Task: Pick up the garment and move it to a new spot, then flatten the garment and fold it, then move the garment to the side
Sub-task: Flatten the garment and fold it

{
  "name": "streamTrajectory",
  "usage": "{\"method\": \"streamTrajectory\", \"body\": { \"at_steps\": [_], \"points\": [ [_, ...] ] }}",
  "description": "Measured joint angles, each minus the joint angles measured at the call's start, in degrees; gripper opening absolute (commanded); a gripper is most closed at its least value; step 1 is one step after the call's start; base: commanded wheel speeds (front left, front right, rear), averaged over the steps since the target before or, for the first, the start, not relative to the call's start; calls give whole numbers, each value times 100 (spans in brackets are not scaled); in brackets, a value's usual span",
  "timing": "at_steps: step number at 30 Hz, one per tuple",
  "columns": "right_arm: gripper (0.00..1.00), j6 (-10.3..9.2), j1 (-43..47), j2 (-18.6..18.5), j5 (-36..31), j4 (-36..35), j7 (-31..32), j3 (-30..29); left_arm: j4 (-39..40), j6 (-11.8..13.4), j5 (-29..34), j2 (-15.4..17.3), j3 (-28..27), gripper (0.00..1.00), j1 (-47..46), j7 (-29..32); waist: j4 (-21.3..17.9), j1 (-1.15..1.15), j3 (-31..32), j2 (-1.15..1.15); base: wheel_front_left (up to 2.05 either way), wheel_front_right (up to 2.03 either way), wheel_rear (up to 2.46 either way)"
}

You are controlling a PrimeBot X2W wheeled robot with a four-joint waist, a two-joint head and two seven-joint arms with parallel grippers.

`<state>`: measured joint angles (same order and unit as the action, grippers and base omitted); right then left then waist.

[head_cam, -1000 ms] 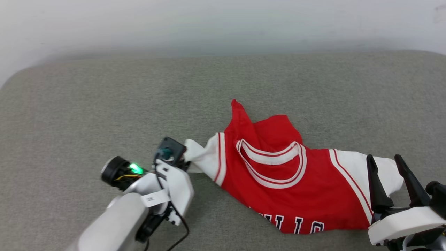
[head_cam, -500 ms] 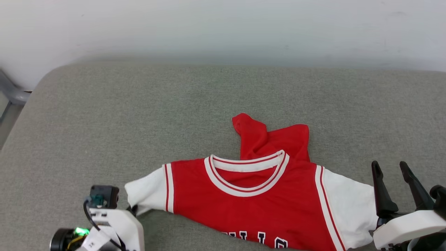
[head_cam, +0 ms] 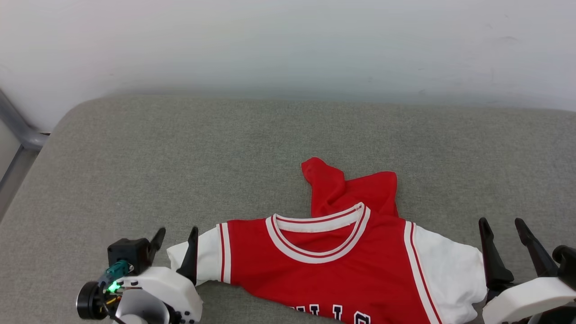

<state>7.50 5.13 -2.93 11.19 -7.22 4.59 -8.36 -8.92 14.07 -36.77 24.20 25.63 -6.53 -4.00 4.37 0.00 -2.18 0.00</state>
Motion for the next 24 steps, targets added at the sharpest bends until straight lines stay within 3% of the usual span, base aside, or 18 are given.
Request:
{"method": "streamTrajectory", "body": {
  "at_steps": [6,12,18,24],
  "points": [
    [100,0,44,0,3,42,83,-99,304,-70,319,-84,-21,100,-183,-777,-20,0,80,0,0,0,0],
    [100,0,49,1,-22,385,517,-394,658,-63,549,-155,-87,100,-210,-1014,-12,0,79,0,0,0,0],
    [100,1,-1,-153,74,966,1835,-694,914,12,634,-176,-97,100,-212,-1032,66,0,-18,0,0,0,0],
    [100,0,-456,-454,253,1232,2975,-583,988,55,634,-147,-137,100,-249,-985,143,0,-269,0,0,0,0]
  ]
}}
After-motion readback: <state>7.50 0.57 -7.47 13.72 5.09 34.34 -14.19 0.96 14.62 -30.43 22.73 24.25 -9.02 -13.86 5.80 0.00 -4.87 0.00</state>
